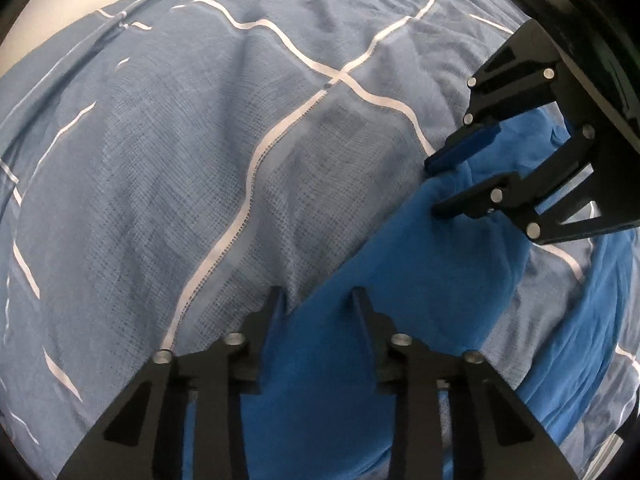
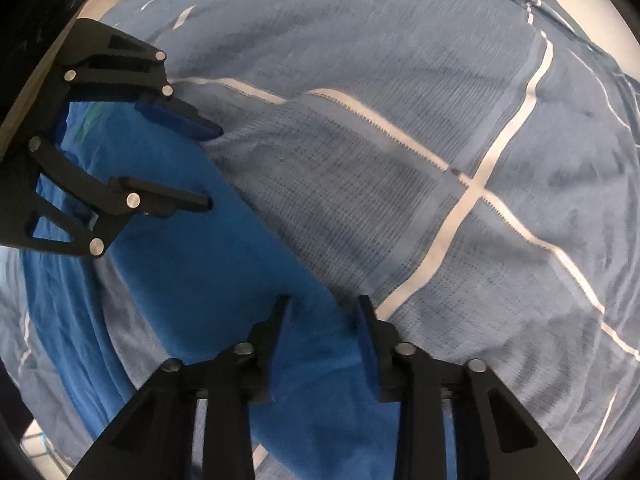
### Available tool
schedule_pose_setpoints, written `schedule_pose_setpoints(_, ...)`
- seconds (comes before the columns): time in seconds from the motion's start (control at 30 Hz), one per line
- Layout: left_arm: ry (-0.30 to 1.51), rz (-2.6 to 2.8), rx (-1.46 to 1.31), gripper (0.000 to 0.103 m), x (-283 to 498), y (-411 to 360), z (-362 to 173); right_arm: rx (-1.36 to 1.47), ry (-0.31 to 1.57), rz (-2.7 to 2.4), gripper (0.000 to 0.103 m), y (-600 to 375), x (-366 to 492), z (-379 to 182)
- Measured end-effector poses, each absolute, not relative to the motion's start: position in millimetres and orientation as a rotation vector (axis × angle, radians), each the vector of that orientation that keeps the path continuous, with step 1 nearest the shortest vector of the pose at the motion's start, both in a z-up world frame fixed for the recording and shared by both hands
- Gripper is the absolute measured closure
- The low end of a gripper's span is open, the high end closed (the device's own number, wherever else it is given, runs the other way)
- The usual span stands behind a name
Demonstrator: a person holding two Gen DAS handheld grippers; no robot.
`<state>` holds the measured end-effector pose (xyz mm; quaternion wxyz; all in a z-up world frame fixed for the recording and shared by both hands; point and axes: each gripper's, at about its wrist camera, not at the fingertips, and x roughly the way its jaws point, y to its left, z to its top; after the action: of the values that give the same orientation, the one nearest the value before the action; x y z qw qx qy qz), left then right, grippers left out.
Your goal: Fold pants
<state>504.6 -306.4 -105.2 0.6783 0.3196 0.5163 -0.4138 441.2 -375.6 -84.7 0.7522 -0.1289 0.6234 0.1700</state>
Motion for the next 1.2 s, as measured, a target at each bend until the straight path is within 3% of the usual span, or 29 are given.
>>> schedule_pose_setpoints(0.1,1.149,-0.921,0.708,0.083,501.9,-304.1,-99.7,-0.276,1.356,0.365,0.088,-376.8,440.9,-84.4)
schedule_pose_setpoints(0.2,1.118,-0.915,0.695,0.088,498.3,-300.3,-86.5,-0.274,1.324,0.353,0.092,-377.6,437.3,-75.2)
schedule_pose_setpoints(0.47,1.038,-0.855,0.665,0.091,521.6,-294.6,-66.0,-0.355,1.21,0.299,0.092,-383.9,445.8,-29.5)
schedule_pose_setpoints(0.67,1.076,-0.802,0.679,0.091,547.4,-313.4,-90.3,-0.355,1.222,0.24,0.092,-385.5,472.6,-45.5)
schedule_pose_setpoints(0.77,1.08,-0.773,0.725,0.088,547.7,-321.7,-98.5,-0.352,1.228,0.192,0.09,-393.1,476.9,-57.7)
schedule_pose_setpoints(0.87,1.061,-0.745,0.709,0.081,545.3,-325.5,-89.3,-0.294,1.236,0.142,0.067,-407.7,476.6,-58.4)
schedule_pose_setpoints(0.93,1.012,-0.711,0.658,0.049,542.8,-323.6,-71.1,-0.268,1.206,0.093,0.06,-416.2,472.2,-49.1)
schedule_pose_setpoints(0.97,0.973,-0.684,0.626,0.044,539.5,-322.7,-59.0,-0.262,1.185,0.069,0.06,-420.9,470.1,-43.7)
schedule_pose_setpoints(1.2,0.936,-0.708,0.492,0.043,493.3,-345.6,-25.0,-0.153,1.088,0.009,0.06,-459.3,421.2,-0.9)
